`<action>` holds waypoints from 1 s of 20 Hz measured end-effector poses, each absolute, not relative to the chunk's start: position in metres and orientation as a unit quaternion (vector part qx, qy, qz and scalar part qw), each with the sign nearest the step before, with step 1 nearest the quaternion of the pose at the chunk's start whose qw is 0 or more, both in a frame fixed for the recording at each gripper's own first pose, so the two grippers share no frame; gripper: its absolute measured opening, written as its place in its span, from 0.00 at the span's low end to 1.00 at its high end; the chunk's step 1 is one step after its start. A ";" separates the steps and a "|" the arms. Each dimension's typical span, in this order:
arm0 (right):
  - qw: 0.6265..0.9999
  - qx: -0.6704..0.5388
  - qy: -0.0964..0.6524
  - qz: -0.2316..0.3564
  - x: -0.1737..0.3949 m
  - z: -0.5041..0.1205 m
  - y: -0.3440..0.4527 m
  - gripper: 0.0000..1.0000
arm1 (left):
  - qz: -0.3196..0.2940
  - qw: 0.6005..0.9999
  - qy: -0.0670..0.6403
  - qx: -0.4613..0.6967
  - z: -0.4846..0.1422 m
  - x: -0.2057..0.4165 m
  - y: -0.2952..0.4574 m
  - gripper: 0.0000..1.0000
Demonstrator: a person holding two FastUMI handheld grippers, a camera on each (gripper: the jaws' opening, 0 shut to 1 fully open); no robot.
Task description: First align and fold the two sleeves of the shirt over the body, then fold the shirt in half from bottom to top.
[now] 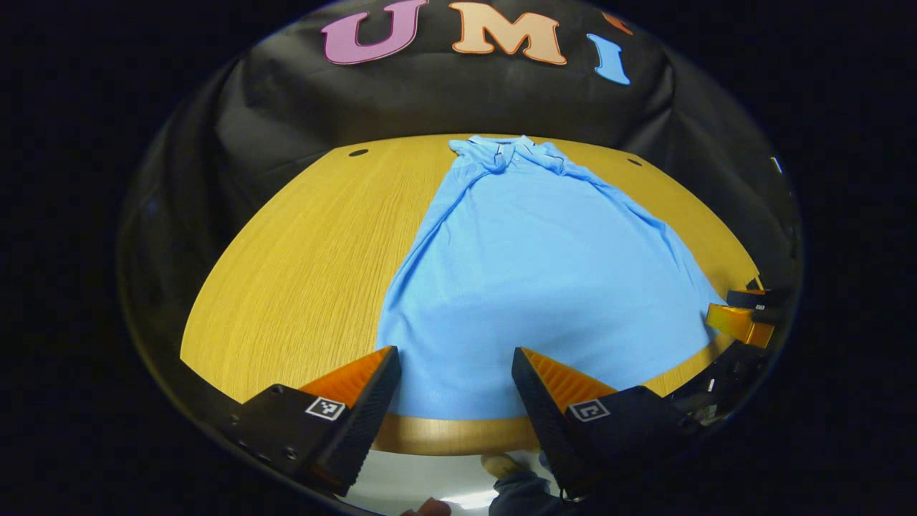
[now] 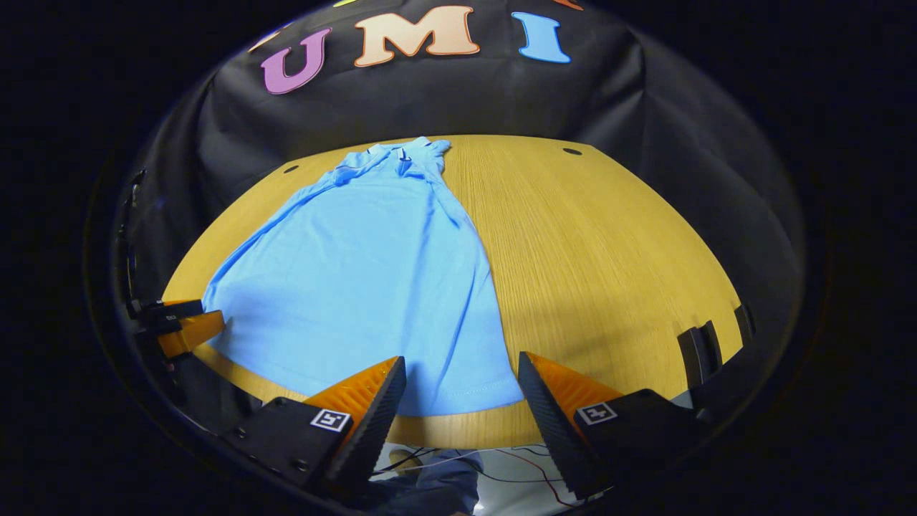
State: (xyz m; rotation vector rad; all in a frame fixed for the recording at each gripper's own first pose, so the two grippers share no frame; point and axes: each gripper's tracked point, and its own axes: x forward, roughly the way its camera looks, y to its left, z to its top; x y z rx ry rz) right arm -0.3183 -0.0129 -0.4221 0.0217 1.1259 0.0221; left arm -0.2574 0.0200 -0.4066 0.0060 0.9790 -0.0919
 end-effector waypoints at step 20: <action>0.855 0.036 0.515 0.053 -0.320 -0.408 0.032 0.03 | -0.058 0.888 0.448 -0.083 -0.409 -0.254 -0.010 0.00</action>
